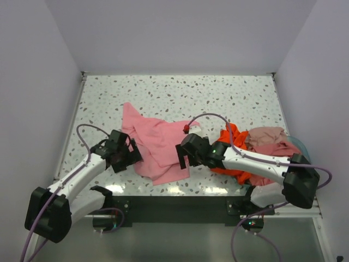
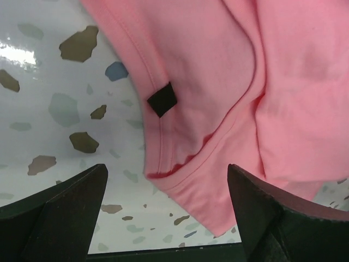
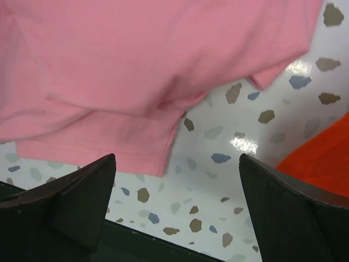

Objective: Fold and stack the t-shirts
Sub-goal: Flatten the tshirt out

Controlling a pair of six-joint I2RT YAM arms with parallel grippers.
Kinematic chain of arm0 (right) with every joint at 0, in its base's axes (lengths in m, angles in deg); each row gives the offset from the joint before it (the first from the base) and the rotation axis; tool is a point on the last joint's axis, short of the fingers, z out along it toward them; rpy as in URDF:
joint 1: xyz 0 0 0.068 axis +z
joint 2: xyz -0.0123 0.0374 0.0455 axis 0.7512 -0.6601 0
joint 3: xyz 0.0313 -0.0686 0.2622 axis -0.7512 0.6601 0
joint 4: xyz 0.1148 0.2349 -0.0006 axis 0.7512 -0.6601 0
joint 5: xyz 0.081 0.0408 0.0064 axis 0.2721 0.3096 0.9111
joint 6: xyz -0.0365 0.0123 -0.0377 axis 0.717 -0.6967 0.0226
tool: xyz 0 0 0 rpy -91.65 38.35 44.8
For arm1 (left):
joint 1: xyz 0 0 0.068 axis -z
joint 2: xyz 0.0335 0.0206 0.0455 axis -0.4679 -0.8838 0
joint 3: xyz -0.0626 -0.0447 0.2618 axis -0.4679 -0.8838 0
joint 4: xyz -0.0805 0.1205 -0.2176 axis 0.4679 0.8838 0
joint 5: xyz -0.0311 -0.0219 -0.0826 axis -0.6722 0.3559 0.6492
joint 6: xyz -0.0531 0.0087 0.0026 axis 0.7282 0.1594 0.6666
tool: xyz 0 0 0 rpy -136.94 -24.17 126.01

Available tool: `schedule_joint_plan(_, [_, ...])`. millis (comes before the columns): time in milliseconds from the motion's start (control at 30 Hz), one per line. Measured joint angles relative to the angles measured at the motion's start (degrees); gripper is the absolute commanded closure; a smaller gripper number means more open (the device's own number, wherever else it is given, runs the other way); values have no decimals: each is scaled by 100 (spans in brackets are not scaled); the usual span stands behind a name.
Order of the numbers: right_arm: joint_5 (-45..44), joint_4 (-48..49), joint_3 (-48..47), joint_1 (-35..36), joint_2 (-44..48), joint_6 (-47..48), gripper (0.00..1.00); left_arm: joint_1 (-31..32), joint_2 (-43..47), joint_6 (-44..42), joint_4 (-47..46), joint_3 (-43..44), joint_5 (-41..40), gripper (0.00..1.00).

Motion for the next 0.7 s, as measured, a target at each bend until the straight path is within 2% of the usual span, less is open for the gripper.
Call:
schedule_joint_plan(100, [33, 264, -190, 0, -160, 492, 1, 48, 313, 238, -31, -382, 109, 14])
schedule_joint_plan(233, [160, 621, -962, 0, -828, 1043, 1, 101, 365, 422, -151, -643, 269, 25])
schedule_joint_plan(333, [348, 925, -1714, 0, -1569, 1353, 3, 184, 155, 553, -538, -682, 413, 47])
schedule_joint_plan(367, [413, 988, -1961, 0, -1821, 1440, 3, 212, 37, 605, -660, -678, 463, 73])
schedule_joint_plan(400, [485, 1027, -2201, 0, -2072, 1510, 4, 229, -72, 664, -782, -673, 485, 91])
schedule_joint_plan(433, [507, 1049, -2369, 0, -2251, 1569, 5, 245, -216, 695, -892, -680, 457, 100])
schedule_joint_plan(567, [522, 960, -2771, 2, -2741, 1751, 3, 269, -518, 669, -894, -485, 256, 100])
schedule_joint_plan(700, [282, 796, -2518, 2, -2570, 1751, 1, 199, -684, 667, -356, 162, -772, 100])
